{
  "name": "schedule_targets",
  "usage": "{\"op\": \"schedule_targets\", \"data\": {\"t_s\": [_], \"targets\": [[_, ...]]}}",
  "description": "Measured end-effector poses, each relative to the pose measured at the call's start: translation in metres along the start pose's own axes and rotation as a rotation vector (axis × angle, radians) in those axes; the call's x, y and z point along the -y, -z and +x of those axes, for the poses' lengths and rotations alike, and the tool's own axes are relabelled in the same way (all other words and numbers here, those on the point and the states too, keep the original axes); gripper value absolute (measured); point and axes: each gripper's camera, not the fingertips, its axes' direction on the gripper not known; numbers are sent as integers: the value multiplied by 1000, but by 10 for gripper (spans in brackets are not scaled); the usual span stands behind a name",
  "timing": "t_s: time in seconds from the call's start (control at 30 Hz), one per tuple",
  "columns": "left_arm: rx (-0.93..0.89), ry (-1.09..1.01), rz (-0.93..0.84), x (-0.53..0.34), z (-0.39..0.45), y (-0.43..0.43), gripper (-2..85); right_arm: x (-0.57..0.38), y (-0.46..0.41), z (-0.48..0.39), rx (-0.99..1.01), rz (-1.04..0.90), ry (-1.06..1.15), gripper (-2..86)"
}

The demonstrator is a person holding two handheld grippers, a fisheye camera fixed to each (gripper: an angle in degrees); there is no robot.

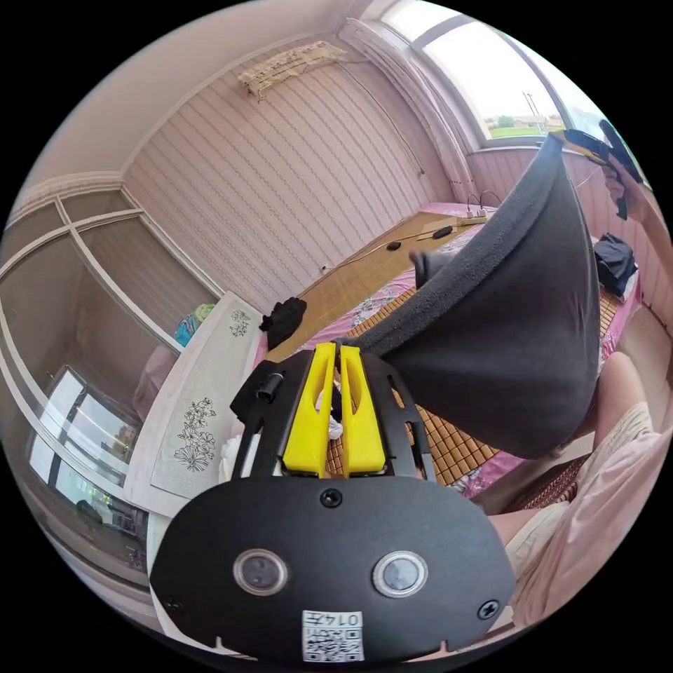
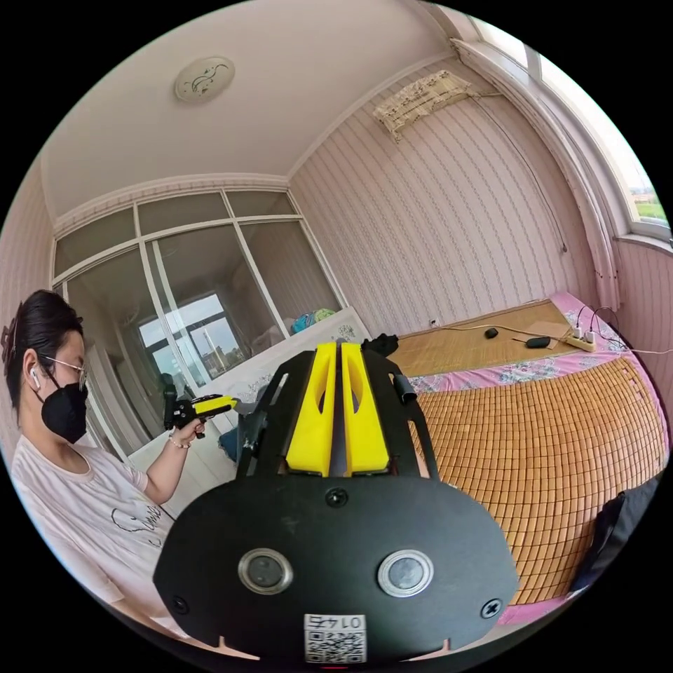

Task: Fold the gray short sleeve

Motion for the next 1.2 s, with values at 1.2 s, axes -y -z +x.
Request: {"op": "schedule_targets", "data": {"t_s": [1.2], "targets": [[-356, 476, 190, 33, -175, -6, -5, 116, -59, -31, -220, -212, 170, -5]]}}
